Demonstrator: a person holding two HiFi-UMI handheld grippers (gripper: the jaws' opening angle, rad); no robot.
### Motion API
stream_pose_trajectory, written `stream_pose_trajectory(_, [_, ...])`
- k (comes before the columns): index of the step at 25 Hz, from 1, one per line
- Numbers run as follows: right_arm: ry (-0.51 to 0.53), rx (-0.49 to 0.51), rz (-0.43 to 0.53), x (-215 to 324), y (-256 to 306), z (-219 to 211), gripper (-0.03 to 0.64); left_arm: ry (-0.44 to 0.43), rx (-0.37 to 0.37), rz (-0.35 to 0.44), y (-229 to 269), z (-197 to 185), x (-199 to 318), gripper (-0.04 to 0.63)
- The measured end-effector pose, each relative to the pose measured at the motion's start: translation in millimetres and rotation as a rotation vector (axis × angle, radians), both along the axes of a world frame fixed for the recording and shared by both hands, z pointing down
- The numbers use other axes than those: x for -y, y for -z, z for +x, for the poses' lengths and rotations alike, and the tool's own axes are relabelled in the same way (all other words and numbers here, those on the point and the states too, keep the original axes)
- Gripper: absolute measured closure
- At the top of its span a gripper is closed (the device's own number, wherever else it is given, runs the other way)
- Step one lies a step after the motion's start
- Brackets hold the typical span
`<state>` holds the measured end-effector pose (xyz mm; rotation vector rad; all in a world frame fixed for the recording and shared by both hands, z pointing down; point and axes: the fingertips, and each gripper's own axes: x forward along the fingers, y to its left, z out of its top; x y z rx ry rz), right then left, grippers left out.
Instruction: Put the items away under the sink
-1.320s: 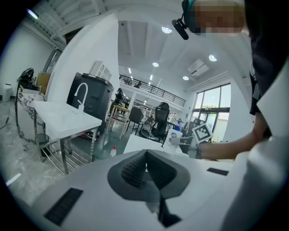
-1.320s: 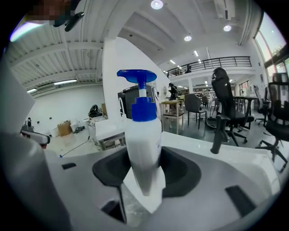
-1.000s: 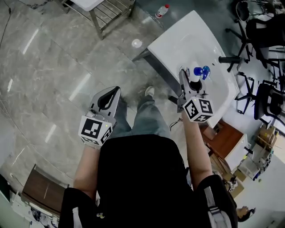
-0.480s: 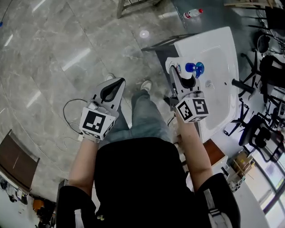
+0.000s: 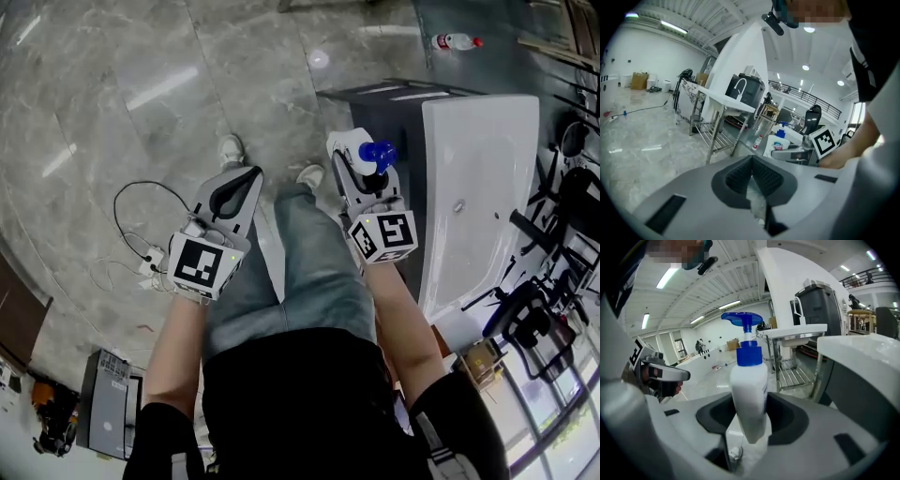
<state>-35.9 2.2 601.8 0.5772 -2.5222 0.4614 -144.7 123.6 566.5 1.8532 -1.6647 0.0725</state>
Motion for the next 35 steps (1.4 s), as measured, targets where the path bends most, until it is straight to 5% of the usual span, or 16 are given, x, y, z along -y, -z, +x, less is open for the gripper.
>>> stream_pose_trajectory(11, [-0.007,-0.049,0.043,17.7,-116.9,13.5,0.411,-0.028,-0.013,0.018,-83.1,13.4,24.6,0.572])
stream_pose_trajectory(35, [-0.355,-0.088,0.196,112.4,-231.2,129.9,0.411,-0.067,-0.015,-0.022,-157.8,53.4,30.1,0.572])
